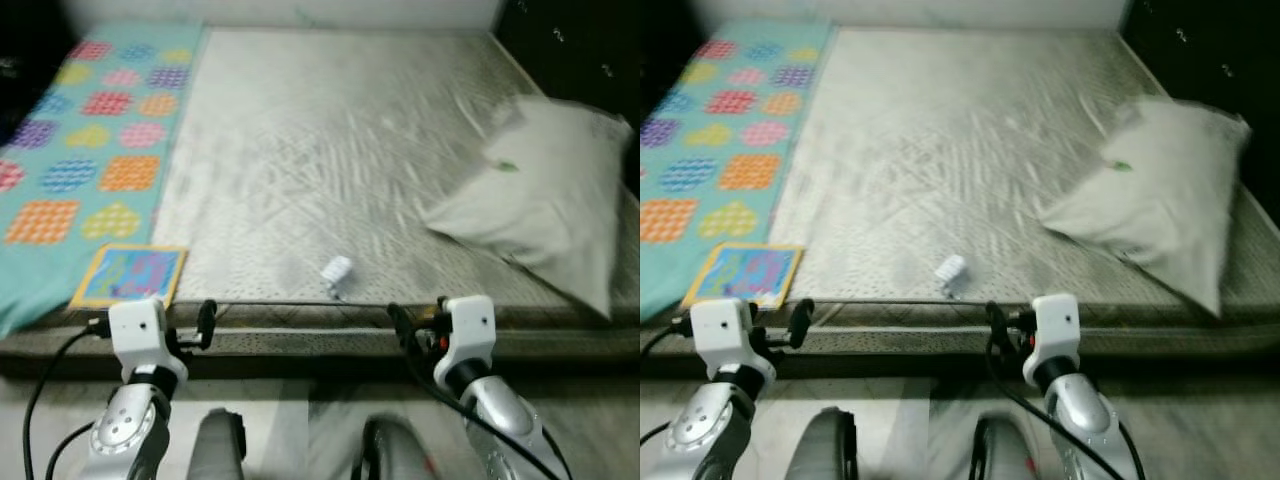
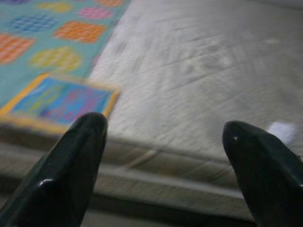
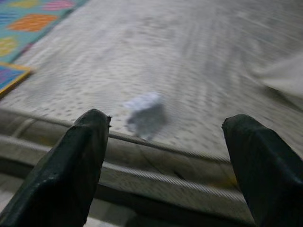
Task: Clean up the room
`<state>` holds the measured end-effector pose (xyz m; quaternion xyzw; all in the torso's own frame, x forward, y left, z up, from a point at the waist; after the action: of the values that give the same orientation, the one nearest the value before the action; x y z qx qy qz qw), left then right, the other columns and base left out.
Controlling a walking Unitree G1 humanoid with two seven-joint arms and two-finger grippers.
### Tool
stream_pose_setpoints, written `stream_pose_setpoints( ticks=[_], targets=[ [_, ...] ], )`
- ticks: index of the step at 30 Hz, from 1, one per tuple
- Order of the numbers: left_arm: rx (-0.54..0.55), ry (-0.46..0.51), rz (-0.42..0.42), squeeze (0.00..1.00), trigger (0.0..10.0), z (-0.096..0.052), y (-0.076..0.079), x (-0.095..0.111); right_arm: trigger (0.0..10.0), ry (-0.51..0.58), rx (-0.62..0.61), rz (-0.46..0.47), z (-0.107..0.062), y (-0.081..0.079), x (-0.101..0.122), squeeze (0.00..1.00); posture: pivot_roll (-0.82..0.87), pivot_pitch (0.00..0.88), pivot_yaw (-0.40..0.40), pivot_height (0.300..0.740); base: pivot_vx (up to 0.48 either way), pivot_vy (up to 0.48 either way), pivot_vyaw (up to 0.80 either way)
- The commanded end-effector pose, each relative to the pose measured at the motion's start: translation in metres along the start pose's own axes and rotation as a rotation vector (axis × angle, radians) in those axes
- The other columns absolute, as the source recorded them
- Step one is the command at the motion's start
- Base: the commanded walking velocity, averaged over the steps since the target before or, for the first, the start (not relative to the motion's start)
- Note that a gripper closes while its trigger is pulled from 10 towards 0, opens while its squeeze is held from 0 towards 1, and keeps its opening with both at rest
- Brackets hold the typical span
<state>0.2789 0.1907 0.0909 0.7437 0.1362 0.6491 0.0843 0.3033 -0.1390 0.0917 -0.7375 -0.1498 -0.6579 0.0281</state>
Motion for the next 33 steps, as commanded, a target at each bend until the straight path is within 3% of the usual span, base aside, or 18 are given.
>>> stream_pose_setpoints(
  ticks=[1, 10, 15, 23, 33],
  targets=[
    [0.033, -0.027, 0.01, 0.0, 10.0, -0.003, -0.008, -0.007, 10.0, -0.019, 0.006, 0.008, -0.003, -0.002, -0.007, 0.0, -0.07, 0.161, -0.002, 0.623, 0.0, 0.0, 0.0],
    [0.08, -0.007, 0.008, 0.0, 10.0, -0.004, -0.013, -0.004, 10.0, -0.002, 0.063, -0.058, -0.003, -0.012, -0.004, 0.0, -0.07, 0.163, -0.005, 0.623, 0.0, 0.0, 0.0],
    [0.079, -0.007, 0.008, 0.0, 10.0, -0.003, -0.013, -0.004, 10.0, -0.016, 0.048, -0.02, -0.002, -0.009, -0.006, 0.0, -0.07, 0.172, -0.005, 0.623, 0.0, 0.0, 0.0],
    [0.088, -0.008, 0.007, 0.0, 10.0, -0.003, -0.015, -0.004, 10.0, -0.014, 0.056, -0.018, -0.001, -0.011, -0.006, 0.0, -0.07, 0.179, -0.004, 0.593, 0.0, 0.0, 0.0],
    [0.07, 0.006, 0.008, 0.0, 10.0, -0.001, -0.013, -0.002, 10.0, -0.014, 0.058, -0.014, 0.001, -0.011, -0.006, 0.0, -0.07, 0.18, -0.003, 0.593, 0.0, 0.0, 0.0]
  ],
)
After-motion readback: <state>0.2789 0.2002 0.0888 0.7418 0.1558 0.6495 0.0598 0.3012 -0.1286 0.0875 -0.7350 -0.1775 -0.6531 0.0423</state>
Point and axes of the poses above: a point about 5 cm out from each wrist's last joint towards the gripper, its own z axis pointing out of the wrist towards the gripper, its own x axis along the axis of the wrist's last joint, y = z × x, the point moved 5 cm from there along z, pointing out of the wrist towards the gripper, and after that the axes turned 10 degrees about -z, right-handed, at the moved point
